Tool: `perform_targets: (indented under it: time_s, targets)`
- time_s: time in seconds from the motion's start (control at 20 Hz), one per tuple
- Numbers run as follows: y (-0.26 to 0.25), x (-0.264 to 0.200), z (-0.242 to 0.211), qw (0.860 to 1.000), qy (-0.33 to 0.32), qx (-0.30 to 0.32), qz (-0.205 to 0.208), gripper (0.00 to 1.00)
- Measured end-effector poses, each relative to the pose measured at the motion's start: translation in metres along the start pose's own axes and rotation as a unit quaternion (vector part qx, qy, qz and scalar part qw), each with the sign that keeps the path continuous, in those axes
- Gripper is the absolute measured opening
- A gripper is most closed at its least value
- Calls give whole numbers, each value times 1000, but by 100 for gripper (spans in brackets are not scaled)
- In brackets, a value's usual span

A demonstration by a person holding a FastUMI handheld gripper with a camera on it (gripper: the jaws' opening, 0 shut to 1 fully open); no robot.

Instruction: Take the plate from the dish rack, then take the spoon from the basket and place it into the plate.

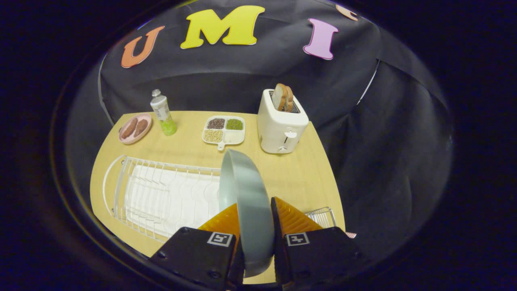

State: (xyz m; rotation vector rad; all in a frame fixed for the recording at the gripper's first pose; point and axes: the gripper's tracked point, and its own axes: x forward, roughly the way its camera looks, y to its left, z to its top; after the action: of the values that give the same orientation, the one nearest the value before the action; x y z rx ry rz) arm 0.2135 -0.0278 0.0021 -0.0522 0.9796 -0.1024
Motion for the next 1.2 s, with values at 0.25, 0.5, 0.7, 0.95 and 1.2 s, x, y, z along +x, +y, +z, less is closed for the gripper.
perform_targets:
  time_s: [0.25, 0.5, 0.7, 0.95, 1.2]
  targets:
    - [-7, -36, -60, 995, -5, 44, 85, 34]
    - [-4, -48, -142, 989, -7, 51, 136, 34]
    - [5, -33, -196, 984, 11, 68, 167, 34]
    - [38, 1, -246, 966, 42, 119, 227, 34]
    - [57, 27, -266, 940, 71, 173, 285, 34]
